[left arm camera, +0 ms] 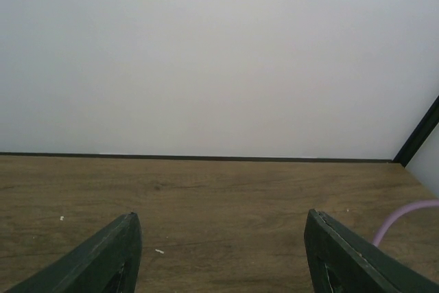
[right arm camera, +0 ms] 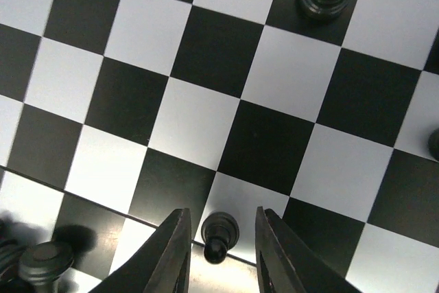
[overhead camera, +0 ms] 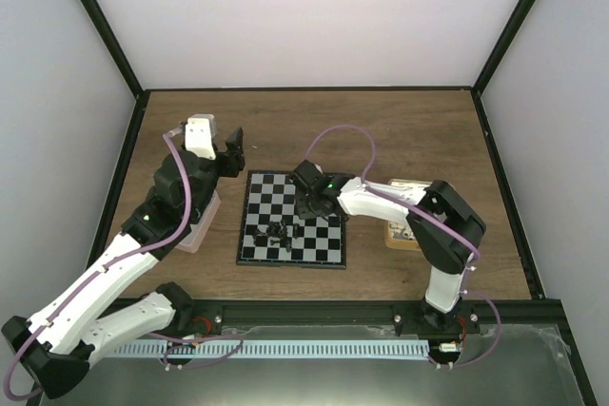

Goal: Set up the chess pieces on the board
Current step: Place the chess piece on the chessboard, then move the chess piece to the chessboard.

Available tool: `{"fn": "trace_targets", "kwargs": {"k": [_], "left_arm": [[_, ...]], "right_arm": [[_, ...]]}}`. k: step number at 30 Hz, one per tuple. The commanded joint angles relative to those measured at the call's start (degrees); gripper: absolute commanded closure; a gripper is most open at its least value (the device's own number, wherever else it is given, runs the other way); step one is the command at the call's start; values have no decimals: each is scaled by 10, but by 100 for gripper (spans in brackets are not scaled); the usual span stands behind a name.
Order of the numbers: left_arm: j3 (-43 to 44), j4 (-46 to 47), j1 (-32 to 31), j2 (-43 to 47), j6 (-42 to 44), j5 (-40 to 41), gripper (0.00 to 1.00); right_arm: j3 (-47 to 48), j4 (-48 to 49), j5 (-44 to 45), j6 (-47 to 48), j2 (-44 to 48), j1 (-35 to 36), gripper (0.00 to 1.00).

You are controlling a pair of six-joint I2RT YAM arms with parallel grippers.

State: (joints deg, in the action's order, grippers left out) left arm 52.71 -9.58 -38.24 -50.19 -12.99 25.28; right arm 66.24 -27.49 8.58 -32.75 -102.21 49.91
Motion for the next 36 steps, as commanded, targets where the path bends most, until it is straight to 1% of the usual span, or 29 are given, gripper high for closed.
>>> {"fn": "trace_targets", "kwargs": {"k": [1,3,7,10,17,23,36], "left_arm": [[-7,6,1,-2,7,5,33],[-8,6,1,-2,6,4,33],[-6,4,1,-3,8,3,33],[-4,2,1,-4,8,2,33],[-5,2,1,-6,4,-3,33],[-5,3,1,-11,2,-6,33],[-6,2,1,-17,0,-7,33]], "right_arm": [[24,-9,-2,8,-24,-3,73],[26,-12,0,9,-30,-3,77],[25,-4,9,10,-32,-3,88],[29,-2,39,8,-29,-3,90],[46,-5,85,23,-34,-39,92],[46,15,79,31,-44,-65,91],[58,30,68,23,-76,-72,90]]}}
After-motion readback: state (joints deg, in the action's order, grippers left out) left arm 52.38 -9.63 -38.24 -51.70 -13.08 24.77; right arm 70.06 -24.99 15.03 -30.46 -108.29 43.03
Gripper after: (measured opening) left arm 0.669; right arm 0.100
